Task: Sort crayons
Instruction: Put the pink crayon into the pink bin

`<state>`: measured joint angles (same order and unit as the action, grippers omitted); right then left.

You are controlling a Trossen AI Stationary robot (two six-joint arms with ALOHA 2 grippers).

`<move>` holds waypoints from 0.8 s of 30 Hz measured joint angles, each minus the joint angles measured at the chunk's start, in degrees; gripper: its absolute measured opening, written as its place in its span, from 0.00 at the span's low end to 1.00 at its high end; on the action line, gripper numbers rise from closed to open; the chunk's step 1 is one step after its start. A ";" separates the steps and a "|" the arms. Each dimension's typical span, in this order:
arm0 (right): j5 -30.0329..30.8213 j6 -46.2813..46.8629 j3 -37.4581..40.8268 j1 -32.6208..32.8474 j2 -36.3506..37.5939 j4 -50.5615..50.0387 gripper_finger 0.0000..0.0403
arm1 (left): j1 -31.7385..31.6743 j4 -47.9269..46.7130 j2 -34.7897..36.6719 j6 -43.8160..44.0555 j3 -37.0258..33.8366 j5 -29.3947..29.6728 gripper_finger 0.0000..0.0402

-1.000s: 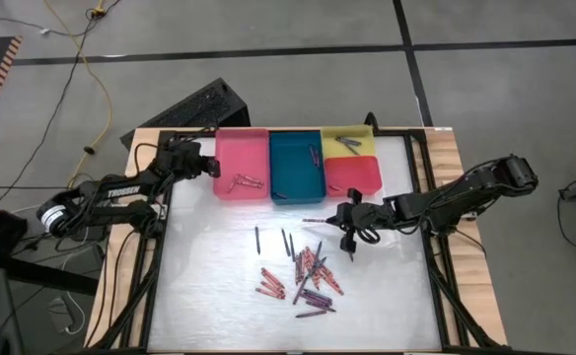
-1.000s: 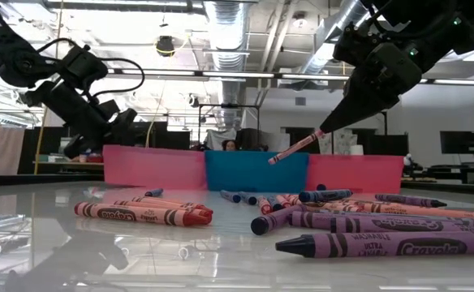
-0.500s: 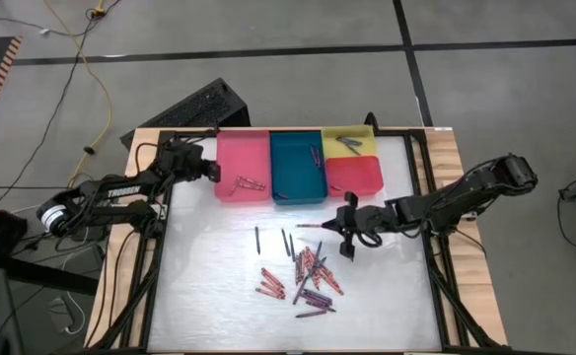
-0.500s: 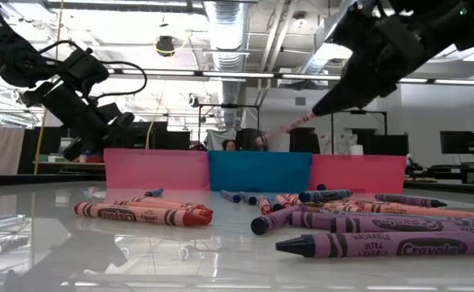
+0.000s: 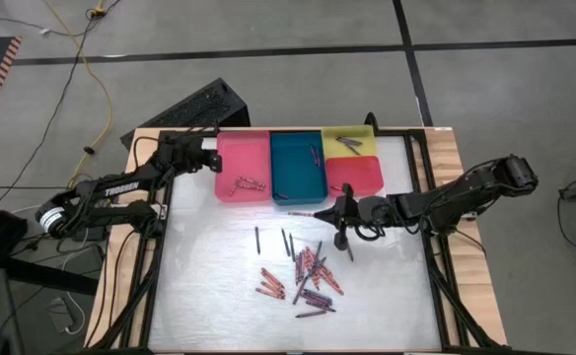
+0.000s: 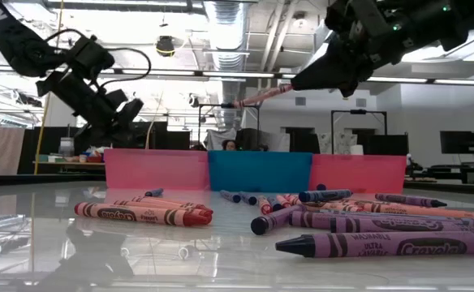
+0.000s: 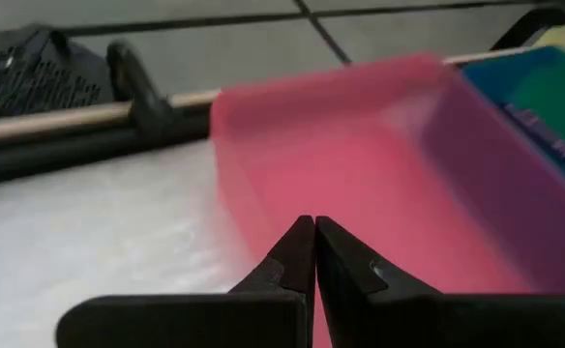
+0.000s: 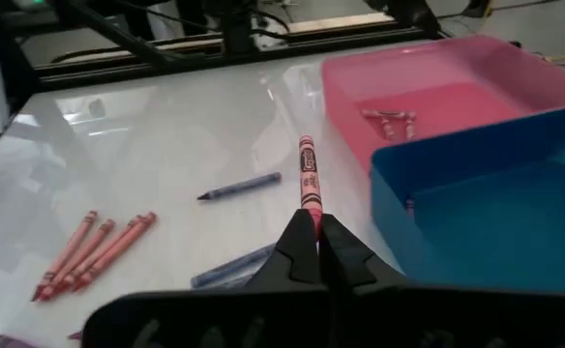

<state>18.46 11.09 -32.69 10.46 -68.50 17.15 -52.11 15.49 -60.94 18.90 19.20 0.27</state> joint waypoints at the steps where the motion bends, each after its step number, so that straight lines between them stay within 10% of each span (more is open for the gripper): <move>1: -0.01 -0.02 0.00 -0.31 -0.22 0.12 0.00 | 0.03 -0.59 0.62 -0.71 0.59 0.08 0.00; 9: 0.93 -1.79 -2.93 -2.70 -8.24 7.10 0.00 | 0.41 -5.38 7.94 -4.71 7.15 1.17 0.00; 24: 1.14 -18.51 -42.80 -12.03 -41.10 -9.37 0.00 | 12.04 -21.64 31.22 1.69 10.95 -7.65 0.00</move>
<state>19.59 -7.42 -75.49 -1.57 -109.60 7.77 -40.06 -6.15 -29.72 20.59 30.15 -7.37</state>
